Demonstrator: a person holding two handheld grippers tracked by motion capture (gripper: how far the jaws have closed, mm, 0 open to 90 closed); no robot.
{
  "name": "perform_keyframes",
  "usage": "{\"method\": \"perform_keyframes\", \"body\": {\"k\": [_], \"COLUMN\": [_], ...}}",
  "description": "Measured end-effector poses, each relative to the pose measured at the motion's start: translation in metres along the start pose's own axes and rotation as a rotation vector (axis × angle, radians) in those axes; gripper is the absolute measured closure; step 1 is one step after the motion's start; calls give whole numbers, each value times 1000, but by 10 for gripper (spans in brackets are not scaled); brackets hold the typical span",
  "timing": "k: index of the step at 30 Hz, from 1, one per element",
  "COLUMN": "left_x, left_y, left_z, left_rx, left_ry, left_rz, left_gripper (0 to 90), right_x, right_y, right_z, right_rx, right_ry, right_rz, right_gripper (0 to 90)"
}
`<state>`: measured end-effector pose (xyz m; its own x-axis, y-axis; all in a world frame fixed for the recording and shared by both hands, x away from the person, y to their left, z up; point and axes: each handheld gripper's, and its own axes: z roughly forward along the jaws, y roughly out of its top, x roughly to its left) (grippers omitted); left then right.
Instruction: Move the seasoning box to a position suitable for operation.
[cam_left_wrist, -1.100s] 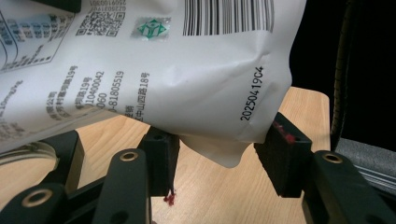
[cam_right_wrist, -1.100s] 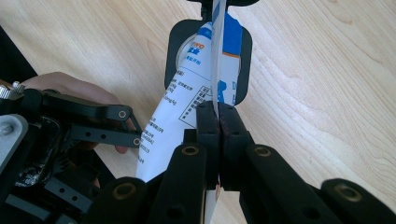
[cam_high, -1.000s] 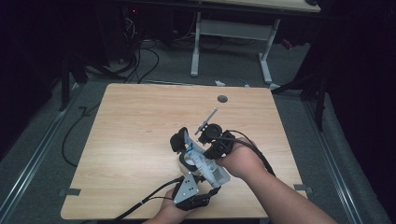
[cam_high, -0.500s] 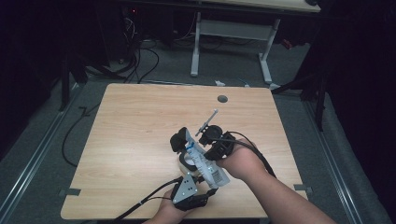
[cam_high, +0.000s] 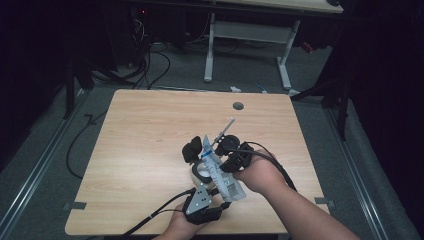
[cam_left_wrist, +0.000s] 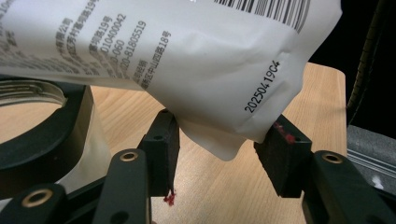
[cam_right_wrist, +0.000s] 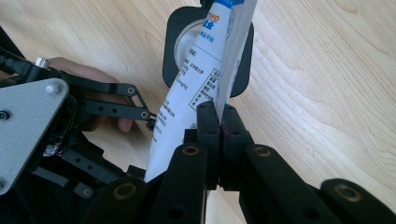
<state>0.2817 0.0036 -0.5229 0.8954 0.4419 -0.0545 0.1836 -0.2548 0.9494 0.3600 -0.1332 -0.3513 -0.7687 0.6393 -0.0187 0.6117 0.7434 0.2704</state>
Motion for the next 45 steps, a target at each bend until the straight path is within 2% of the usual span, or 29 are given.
{"method": "perform_keyframes", "body": {"k": [10,16,21,32,45], "left_x": [0,0,4,23,56], "left_y": [1,-1,-3,-8,-14], "left_z": [-4,-9,-16,-37,-75], "left_rx": [10,16,10,11,2], "left_ry": [-18,-38,-34,12,94], "left_rz": [5,16,7,-17,-40], "left_gripper": [475,417,397,394,395], "right_x": [0,0,0,0,-2], "right_y": [0,-2,-4,-7,-14], "right_z": [0,-1,-1,2,6], "right_rx": [-6,-5,-13,-16,-24], "right_ry": [4,2,9,11,21], "right_rz": [3,9,13,11,22], "right_gripper": [899,899,899,898,898]}}
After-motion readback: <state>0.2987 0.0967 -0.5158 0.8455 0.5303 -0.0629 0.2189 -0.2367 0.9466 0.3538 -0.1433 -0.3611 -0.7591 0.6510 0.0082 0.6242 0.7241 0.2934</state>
